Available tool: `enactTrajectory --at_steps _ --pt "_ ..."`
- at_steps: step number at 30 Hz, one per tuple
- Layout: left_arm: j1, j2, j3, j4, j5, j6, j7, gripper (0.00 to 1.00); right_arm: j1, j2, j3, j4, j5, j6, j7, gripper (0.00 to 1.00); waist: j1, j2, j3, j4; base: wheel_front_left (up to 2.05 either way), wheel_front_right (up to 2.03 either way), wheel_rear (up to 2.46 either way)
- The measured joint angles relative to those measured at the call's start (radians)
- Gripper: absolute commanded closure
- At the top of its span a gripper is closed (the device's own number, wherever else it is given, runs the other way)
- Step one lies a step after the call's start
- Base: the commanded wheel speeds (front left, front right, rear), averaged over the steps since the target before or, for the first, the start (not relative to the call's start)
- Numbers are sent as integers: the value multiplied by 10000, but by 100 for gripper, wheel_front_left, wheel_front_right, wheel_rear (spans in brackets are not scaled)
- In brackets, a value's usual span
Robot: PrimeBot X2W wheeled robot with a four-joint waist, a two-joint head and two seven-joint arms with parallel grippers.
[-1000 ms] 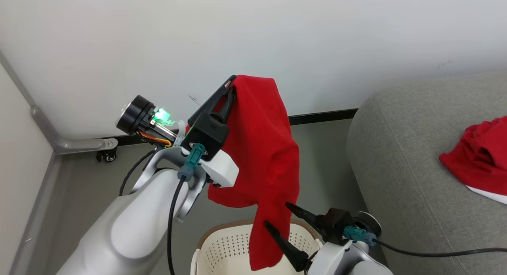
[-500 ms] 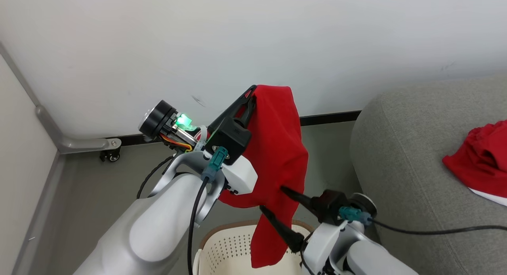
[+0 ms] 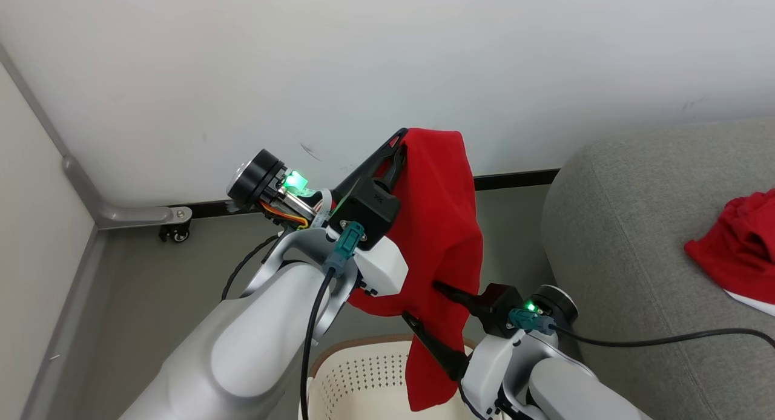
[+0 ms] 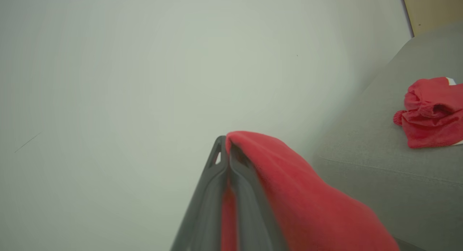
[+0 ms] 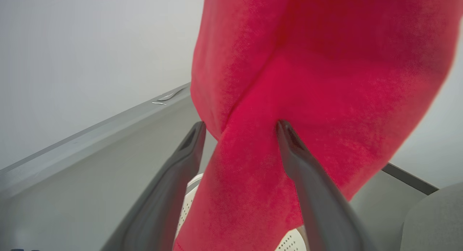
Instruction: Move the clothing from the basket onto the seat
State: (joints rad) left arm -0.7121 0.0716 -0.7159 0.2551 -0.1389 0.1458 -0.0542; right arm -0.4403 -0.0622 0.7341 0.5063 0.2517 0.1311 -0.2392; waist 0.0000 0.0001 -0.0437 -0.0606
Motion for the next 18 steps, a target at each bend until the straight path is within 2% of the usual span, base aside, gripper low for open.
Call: enactTrajectory --at_steps 4,9,10,11,12,13,18 --pt "-3 -15 -36 21 0 2 0 100 -114 15 -42 374 -270 -2 0 0 0 0 16 55 0 0 0" --pt "-10 -38 -71 46 -2 4 0 100 -635 8 -608 518 -508 -2 -48 0 0 0 32 102 0 0 0" --pt "-10 -38 -71 48 -4 6 0 100 -658 6 -654 522 -510 -2 -84 36 0 0 35 104 0 0 0" --pt "-11 -38 -71 54 -6 8 0 100 -660 6 -658 531 -523 -2 -84 63 0 0 39 105 0 0 0" --pt "-11 -38 -71 58 -10 8 0 100 -660 6 -656 550 -539 -2 -84 76 0 0 43 105 0 0 0" --pt "-11 -40 -71 65 -15 10 0 100 -660 13 -692 587 -587 -2 -86 100 0 0 53 99 0 0 0" --pt "-10 -36 -33 153 -94 17 0 100 -659 13 -1093 855 -679 -2 -88 100 0 0 83 39 0 0 0"
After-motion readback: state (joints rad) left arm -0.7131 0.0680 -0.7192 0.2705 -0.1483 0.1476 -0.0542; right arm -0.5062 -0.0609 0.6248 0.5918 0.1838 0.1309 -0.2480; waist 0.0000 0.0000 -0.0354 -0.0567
